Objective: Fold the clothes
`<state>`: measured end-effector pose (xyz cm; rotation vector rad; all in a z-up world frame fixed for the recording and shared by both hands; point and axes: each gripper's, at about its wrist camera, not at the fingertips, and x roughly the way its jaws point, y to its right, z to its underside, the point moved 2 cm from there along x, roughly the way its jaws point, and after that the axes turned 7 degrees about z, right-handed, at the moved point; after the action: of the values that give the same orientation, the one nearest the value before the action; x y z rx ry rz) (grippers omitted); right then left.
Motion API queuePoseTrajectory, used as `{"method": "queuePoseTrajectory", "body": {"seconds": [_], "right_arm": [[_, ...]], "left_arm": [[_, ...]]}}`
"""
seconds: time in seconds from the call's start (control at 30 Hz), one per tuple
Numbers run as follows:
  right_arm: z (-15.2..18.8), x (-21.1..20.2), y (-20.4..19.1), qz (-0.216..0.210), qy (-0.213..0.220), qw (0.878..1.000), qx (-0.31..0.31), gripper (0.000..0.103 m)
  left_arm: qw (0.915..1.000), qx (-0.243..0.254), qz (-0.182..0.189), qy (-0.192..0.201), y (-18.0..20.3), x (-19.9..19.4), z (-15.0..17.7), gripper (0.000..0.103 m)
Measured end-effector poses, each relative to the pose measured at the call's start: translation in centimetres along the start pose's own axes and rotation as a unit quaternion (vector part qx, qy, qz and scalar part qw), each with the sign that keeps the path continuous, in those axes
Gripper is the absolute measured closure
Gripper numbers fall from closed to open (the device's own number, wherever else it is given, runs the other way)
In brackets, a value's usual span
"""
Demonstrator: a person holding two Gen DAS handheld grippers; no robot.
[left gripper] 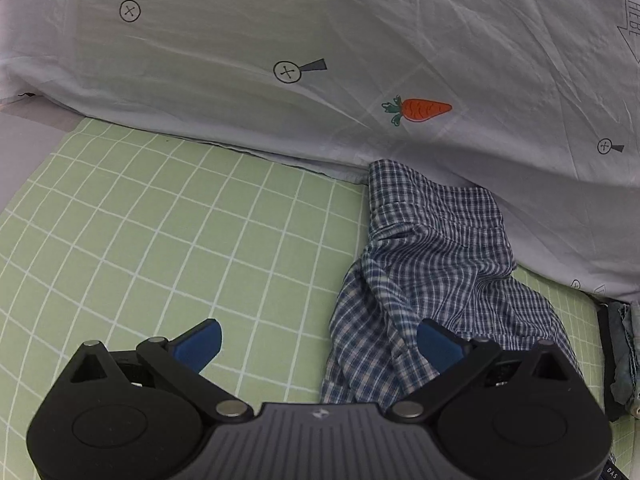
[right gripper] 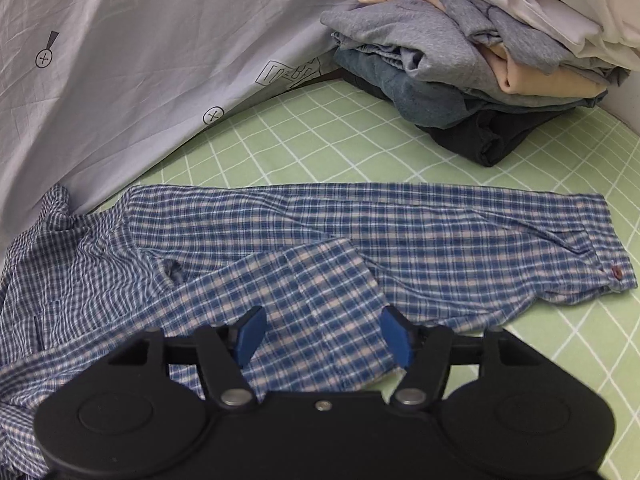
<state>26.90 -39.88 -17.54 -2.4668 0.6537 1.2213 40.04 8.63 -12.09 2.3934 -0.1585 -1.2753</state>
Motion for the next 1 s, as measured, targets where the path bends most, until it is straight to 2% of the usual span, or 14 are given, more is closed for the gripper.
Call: {"method": "queuePoseTrajectory", "body": {"seconds": [0.17, 0.23, 0.3, 0.33, 0.4, 0.47, 0.5, 0.53, 0.57, 0.6, 0.73, 0.9, 0.97, 1.0], "right_arm": [[-0.5, 1.6, 0.1, -0.008, -0.020, 1.000, -0.006, 0.039], [-0.5, 1.7, 0.3, -0.009, -0.020, 1.000, -0.002, 0.048], [-0.6, 1.8, 0.3, -0.003, -0.019, 1.000, -0.009, 0.063], [-0.7, 1.7, 0.3, -0.009, -0.020, 1.000, -0.013, 0.069], [-0.8, 1.6, 0.3, -0.025, -0.022, 0.999, -0.021, 0.083], [-0.8, 1.6, 0.2, -0.005, -0.021, 0.999, -0.037, 0.086], [-0.9, 1.5, 0.1, 0.010, -0.018, 0.999, -0.045, 0.081], [-0.9, 1.5, 0.2, 0.022, -0.014, 0.999, -0.047, 0.067], [-0.9, 1.6, 0.5, 0.023, -0.013, 0.999, -0.041, 0.059], [-1.0, 1.6, 0.8, 0.019, -0.014, 0.999, -0.032, 0.058], [-1.0, 1.8, 1.6, -0.012, -0.023, 1.000, -0.009, 0.060], [-0.9, 1.9, -0.1, -0.011, -0.026, 0.995, -0.092, 0.061], [-0.7, 1.8, -0.8, -0.019, -0.021, 0.992, -0.121, 0.070], [-0.8, 1.8, -1.0, -0.030, -0.021, 0.991, -0.127, 0.082]], "left_arm": [[0.9991, 0.029, -0.005, -0.030, 2.5, 5.0, -3.0, 0.010], [0.9980, 0.039, -0.018, -0.046, 3.0, 7.0, -3.2, 0.027], [0.9969, 0.034, -0.018, -0.068, 3.0, 8.7, -3.1, 0.056], [0.9968, 0.026, -0.017, -0.074, 2.9, 9.2, -3.0, 0.063], [0.9965, 0.011, -0.015, -0.082, 2.7, 10.0, -2.7, 0.096], [0.9969, 0.000, -0.016, -0.078, 2.6, 10.1, -2.7, 0.095], [0.9970, -0.002, -0.015, -0.076, 2.6, 10.0, -2.8, 0.096], [0.9972, -0.003, -0.014, -0.074, 2.7, 9.9, -2.7, 0.096], [0.9973, -0.002, -0.014, -0.072, 2.8, 9.8, -2.9, 0.096], [0.9973, 0.000, -0.013, -0.072, 2.8, 9.8, -2.9, 0.096], [0.9971, 0.004, -0.012, -0.074, 2.9, 9.9, -3.1, 0.094], [0.9973, 0.004, -0.013, -0.073, 3.1, 10.3, -2.8, 0.093], [0.9974, 0.002, -0.017, -0.070, 3.2, 10.3, -2.7, 0.094], [0.9975, 0.001, -0.018, -0.069, 3.2, 10.3, -2.6, 0.095]]}}
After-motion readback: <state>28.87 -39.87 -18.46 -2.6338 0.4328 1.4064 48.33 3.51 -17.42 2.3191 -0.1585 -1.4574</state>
